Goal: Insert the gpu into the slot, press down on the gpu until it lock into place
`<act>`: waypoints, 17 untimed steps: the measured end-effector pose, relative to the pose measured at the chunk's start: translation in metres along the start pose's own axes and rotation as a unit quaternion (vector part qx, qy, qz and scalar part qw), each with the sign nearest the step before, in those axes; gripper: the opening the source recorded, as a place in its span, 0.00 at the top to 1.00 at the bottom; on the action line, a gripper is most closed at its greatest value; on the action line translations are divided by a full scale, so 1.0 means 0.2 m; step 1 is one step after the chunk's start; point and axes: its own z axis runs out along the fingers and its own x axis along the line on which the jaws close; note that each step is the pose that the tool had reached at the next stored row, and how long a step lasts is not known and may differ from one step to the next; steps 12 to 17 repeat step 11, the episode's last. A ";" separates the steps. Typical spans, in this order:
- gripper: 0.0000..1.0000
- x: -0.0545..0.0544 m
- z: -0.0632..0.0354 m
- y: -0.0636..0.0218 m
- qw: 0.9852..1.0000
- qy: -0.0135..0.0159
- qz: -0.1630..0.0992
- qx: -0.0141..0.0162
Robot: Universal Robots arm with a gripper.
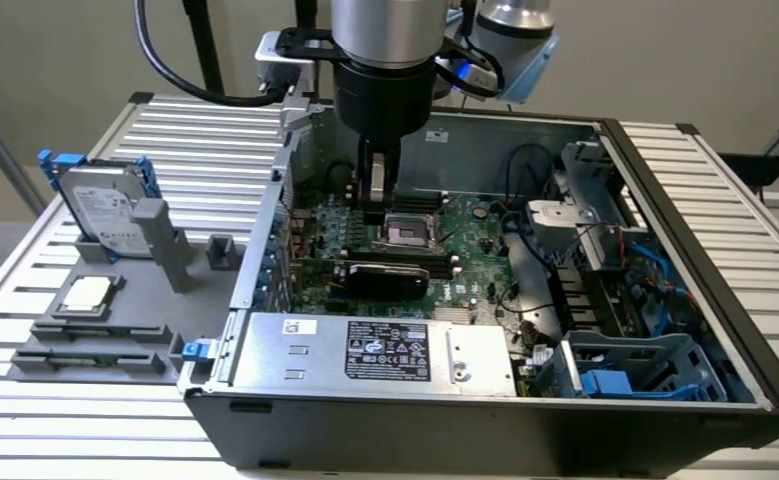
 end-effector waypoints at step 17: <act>0.89 0.00 0.000 0.000 1.000 0.000 0.000 0.000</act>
